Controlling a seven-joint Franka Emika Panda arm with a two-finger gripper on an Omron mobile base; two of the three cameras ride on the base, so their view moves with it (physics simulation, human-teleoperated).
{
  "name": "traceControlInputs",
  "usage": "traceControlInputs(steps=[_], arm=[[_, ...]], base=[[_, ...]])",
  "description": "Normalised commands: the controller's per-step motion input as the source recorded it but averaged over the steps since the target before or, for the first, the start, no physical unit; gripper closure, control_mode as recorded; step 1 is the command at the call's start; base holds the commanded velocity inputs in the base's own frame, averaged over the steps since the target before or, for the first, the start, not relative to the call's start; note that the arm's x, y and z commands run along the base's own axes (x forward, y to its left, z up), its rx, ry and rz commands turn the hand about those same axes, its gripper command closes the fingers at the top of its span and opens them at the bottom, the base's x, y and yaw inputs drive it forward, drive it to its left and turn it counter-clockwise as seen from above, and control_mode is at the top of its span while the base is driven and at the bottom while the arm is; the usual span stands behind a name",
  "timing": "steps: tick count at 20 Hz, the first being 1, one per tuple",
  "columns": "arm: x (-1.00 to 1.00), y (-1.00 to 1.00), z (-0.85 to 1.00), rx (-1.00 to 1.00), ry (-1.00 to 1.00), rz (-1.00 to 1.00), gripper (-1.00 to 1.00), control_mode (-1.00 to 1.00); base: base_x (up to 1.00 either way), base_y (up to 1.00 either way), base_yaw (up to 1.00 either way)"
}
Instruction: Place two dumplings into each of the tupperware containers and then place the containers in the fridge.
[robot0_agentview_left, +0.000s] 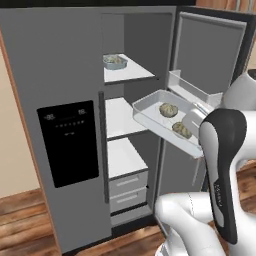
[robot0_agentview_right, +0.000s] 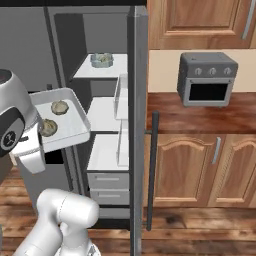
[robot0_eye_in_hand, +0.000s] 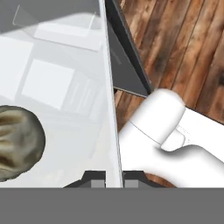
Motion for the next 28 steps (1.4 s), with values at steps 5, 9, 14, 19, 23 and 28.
traceControlInputs(steps=[5, 9, 14, 19, 23, 28], arm=[[0.0, 0.0, 0.0, 0.0, 0.0, 0.0, 1.0, 1.0], [0.0, 0.0, 0.0, 0.0, 0.0, 0.0, 1.0, 1.0], [0.0, 0.0, 0.0, 0.0, 0.0, 0.0, 1.0, 1.0], [0.0, 0.0, 0.0, 0.0, 0.0, 0.0, 1.0, 1.0], [0.0, 0.0, 0.0, 0.0, 0.0, 0.0, 1.0, 1.0], [0.0, 0.0, 0.0, 0.0, 0.0, 0.0, 1.0, 1.0]], base=[[0.57, 0.0, 0.08], [0.76, 0.0, 0.06], [0.77, -0.04, 0.14], [0.35, -0.34, 0.31], [0.04, -0.14, 0.28], [-0.01, 0.44, 0.03]])
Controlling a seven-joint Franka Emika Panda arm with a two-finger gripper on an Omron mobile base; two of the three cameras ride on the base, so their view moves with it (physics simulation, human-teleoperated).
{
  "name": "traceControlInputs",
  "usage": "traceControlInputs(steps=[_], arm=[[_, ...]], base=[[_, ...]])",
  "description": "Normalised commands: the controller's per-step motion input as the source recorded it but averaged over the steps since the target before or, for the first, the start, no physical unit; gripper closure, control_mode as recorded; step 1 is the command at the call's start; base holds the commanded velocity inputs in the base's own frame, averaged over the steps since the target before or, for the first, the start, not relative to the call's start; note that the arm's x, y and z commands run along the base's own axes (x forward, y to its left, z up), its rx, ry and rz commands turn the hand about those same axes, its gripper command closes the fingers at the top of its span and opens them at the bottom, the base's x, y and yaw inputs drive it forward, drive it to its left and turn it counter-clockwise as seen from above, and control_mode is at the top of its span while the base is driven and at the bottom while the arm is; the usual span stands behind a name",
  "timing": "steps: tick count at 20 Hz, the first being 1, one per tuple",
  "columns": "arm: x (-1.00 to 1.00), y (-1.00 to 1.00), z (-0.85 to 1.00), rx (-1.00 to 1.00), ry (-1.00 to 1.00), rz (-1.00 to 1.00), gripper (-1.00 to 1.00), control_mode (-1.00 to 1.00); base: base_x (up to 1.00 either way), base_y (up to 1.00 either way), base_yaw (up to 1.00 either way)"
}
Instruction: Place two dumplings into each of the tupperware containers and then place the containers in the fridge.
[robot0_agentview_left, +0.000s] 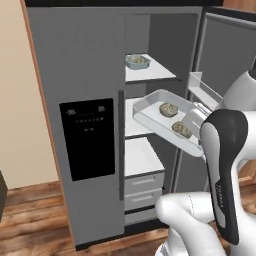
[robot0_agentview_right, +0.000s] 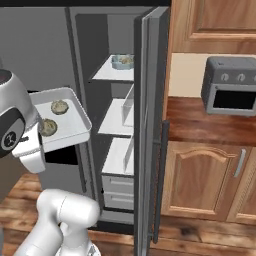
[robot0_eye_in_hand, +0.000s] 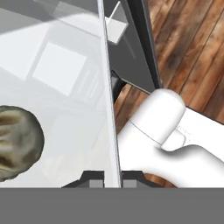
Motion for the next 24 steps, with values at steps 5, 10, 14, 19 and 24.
traceControlInputs(steps=[5, 10, 14, 19, 24], arm=[[0.0, 0.0, 0.0, 0.0, 0.0, 0.0, 1.0, 1.0], [0.0, 0.0, 0.0, 0.0, 0.0, 0.0, 1.0, 1.0], [0.0, 0.0, 0.0, 0.0, 0.0, 0.0, 1.0, 1.0], [0.0, 0.0, 0.0, 0.0, 0.0, 0.0, 1.0, 1.0], [0.0, 0.0, 0.0, 0.0, 0.0, 0.0, 1.0, 1.0]], base=[[-0.01, 0.21, 0.02], [-0.2, 0.01, 0.0], [-0.67, 0.05, 0.0], [0.22, 0.88, 0.0], [0.85, 0.34, 0.0]])
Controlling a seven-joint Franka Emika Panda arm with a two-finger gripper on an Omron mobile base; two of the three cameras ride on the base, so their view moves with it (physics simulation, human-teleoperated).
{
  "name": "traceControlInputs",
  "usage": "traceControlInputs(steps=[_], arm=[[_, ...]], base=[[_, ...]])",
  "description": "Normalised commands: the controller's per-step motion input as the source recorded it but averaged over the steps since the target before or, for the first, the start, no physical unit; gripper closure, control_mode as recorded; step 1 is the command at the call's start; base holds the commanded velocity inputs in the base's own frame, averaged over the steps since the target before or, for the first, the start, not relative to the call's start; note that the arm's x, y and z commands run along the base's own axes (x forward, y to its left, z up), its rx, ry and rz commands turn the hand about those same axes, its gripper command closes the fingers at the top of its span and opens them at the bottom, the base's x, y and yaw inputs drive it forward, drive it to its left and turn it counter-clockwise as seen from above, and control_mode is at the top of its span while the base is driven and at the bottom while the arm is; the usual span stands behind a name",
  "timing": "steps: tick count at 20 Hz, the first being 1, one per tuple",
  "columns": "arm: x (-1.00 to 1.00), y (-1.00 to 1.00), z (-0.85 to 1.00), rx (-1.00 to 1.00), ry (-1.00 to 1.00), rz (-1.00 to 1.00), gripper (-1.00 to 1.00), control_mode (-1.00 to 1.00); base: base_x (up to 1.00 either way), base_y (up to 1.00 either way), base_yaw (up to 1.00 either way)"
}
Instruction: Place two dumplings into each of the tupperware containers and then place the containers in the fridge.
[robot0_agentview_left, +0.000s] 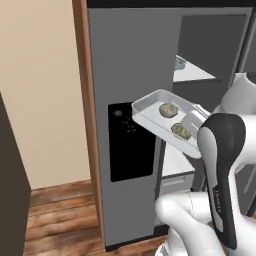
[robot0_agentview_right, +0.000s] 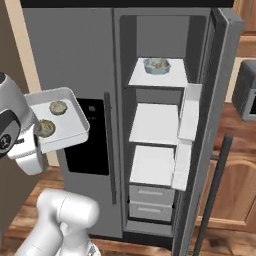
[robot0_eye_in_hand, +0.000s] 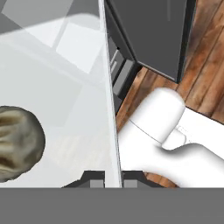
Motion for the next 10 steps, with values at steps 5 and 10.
traceControlInputs(steps=[5, 10], arm=[[0.0, 0.0, 0.0, 0.0, 0.0, 0.0, 1.0, 1.0], [0.0, 0.0, 0.0, 0.0, 0.0, 0.0, 1.0, 1.0]], base=[[0.36, -0.45, 0.0], [0.04, -0.47, 0.0]])
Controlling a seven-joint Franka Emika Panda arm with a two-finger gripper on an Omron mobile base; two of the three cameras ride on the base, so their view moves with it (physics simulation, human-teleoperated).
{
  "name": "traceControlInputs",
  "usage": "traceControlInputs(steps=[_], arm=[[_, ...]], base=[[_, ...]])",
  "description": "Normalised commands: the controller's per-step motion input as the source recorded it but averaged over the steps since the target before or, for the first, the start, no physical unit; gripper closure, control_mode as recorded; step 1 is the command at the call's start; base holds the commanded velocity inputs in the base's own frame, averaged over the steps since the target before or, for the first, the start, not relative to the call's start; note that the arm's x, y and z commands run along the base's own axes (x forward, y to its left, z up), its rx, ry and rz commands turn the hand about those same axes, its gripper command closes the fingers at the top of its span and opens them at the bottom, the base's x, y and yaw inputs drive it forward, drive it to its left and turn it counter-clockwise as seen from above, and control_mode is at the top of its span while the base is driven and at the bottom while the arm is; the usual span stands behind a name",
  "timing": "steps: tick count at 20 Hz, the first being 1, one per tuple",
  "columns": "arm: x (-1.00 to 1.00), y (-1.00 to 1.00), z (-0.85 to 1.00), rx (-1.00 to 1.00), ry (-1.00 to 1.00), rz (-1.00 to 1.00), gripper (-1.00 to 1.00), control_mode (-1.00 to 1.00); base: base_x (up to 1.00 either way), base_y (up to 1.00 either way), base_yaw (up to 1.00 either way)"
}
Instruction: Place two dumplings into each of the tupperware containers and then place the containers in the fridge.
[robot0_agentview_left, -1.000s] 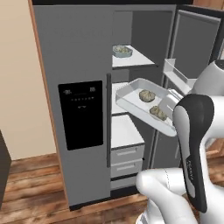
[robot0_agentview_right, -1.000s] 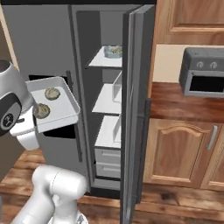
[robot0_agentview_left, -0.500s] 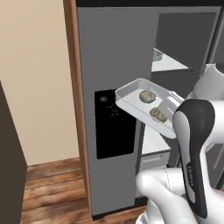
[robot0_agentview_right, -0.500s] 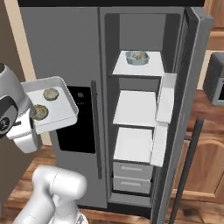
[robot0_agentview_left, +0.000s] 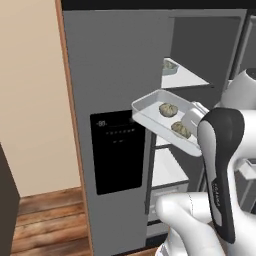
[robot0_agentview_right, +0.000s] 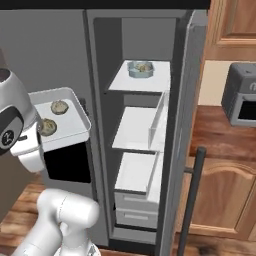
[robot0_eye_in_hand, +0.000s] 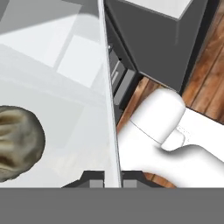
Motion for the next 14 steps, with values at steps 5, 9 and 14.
traceControlInputs(steps=[5, 9, 14], arm=[[0.0, 0.0, 0.0, 0.0, 0.0, 0.0, 1.0, 1.0], [0.0, 0.0, 0.0, 0.0, 0.0, 0.0, 1.0, 1.0], [0.0, 0.0, 0.0, 0.0, 0.0, 0.0, 1.0, 1.0]], base=[[0.18, -0.47, 0.0], [0.12, -0.37, 0.0], [-0.03, 0.26, -0.02]])
